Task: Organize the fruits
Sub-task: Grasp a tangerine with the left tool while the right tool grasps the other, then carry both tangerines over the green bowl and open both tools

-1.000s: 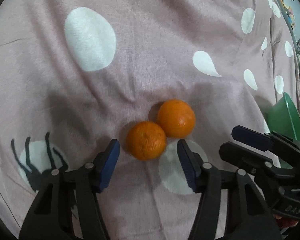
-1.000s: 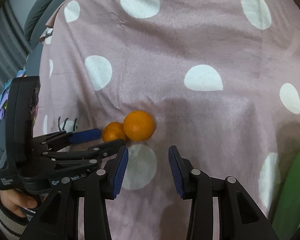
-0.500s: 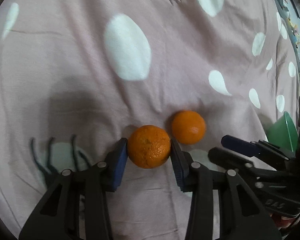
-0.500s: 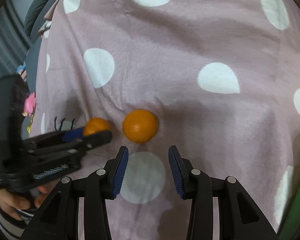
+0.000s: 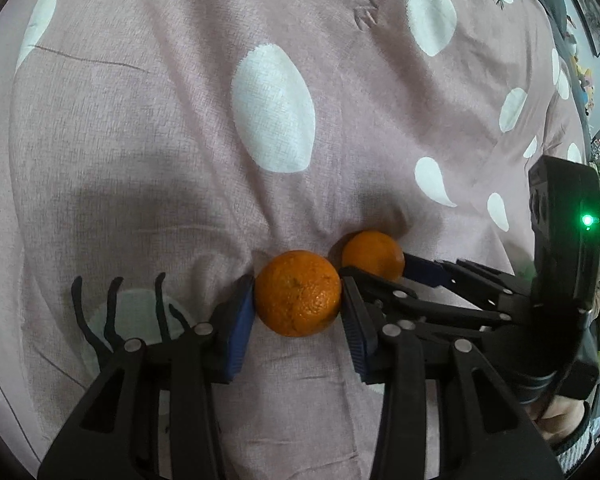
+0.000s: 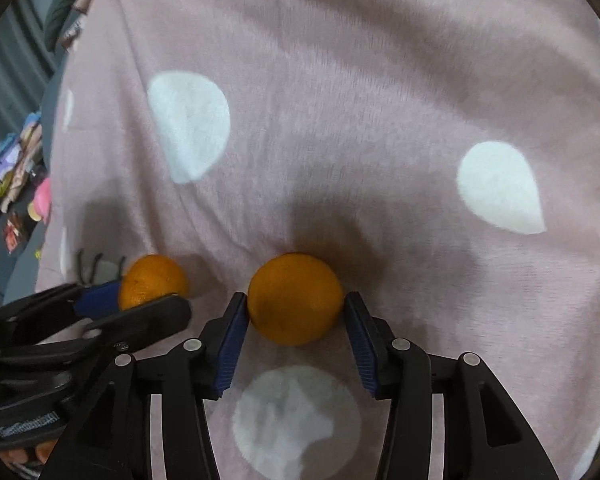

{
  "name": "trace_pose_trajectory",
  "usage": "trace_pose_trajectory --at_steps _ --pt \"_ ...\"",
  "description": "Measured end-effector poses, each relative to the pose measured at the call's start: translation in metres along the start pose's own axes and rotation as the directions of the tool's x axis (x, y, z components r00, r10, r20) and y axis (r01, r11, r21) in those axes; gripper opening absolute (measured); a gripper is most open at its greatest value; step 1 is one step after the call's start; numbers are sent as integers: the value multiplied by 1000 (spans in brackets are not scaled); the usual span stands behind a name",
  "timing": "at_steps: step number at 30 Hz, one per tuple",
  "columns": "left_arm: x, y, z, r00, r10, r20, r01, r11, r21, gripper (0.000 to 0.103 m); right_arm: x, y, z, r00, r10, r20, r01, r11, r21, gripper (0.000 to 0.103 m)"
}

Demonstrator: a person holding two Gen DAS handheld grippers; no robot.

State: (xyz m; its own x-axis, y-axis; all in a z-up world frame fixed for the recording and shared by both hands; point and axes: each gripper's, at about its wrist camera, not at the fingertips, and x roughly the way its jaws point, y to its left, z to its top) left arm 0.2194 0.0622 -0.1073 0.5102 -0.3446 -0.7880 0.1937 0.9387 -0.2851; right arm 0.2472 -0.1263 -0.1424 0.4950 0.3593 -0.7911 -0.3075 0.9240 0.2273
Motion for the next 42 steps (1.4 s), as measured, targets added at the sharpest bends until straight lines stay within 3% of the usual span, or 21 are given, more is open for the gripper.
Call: trace_pose_trajectory --at_steps 11,28,34,38,42 --pt "5 -8 -4 1000 11 -10 -11 1000 2 42 -17 2 -4 999 -40 15 40 999 -5 48" --pt "-37 -21 -36 1000 17 3 -17 1000 26 42 -111 12 -45 994 -72 80 72 997 7 48" --pt "-50 -30 -55 1000 11 -6 -11 1000 28 42 -124 15 -52 990 -77 118 77 997 2 48" --pt "-57 -54 -58 1000 13 -5 -12 996 85 42 -139 21 -66 980 -93 174 90 996 25 48" --pt "-51 -117 -52 999 -52 -9 53 978 200 42 -179 -2 -87 953 -170 251 149 984 99 48"
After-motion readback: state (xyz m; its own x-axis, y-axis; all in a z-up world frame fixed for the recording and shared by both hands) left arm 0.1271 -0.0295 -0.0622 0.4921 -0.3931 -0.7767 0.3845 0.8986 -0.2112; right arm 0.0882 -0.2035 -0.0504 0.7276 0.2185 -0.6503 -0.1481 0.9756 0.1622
